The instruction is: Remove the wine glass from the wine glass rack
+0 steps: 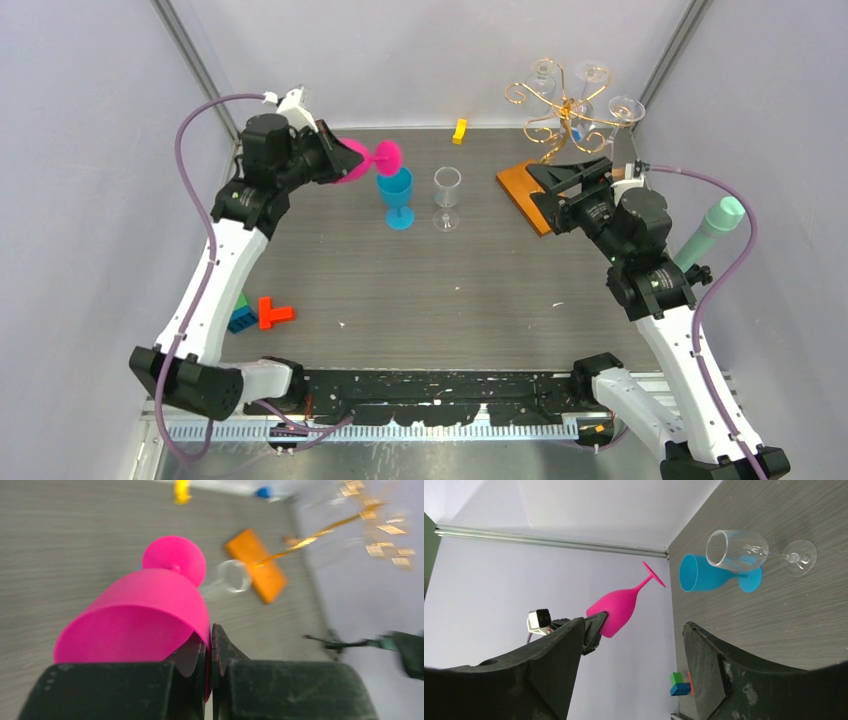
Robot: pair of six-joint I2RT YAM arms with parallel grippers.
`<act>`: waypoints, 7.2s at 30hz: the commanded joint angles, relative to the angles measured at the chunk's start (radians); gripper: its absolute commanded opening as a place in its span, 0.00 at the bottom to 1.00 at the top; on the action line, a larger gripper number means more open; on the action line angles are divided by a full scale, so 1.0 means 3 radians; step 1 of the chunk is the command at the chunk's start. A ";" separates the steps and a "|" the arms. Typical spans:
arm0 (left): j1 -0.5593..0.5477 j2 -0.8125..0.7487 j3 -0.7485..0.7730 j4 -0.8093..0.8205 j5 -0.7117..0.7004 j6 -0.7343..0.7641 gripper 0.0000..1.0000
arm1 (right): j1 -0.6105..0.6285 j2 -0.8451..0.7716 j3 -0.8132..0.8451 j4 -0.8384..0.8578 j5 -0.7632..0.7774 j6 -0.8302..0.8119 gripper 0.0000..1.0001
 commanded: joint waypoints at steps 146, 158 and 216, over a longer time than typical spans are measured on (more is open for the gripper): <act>-0.0133 -0.0902 -0.0445 -0.0749 -0.0740 0.1529 1.00 | -0.2035 0.2554 0.2785 -0.0826 -0.0482 -0.1660 0.00; -0.0133 -0.0912 -0.0443 -0.0746 -0.0749 0.1529 1.00 | -0.2036 0.2245 0.2533 -0.0679 -0.0504 -0.1556 0.00; -0.0133 -0.0880 -0.0439 -0.0626 -0.0355 0.1422 1.00 | -0.1679 0.1918 0.2599 -0.0693 0.0719 -0.1235 0.00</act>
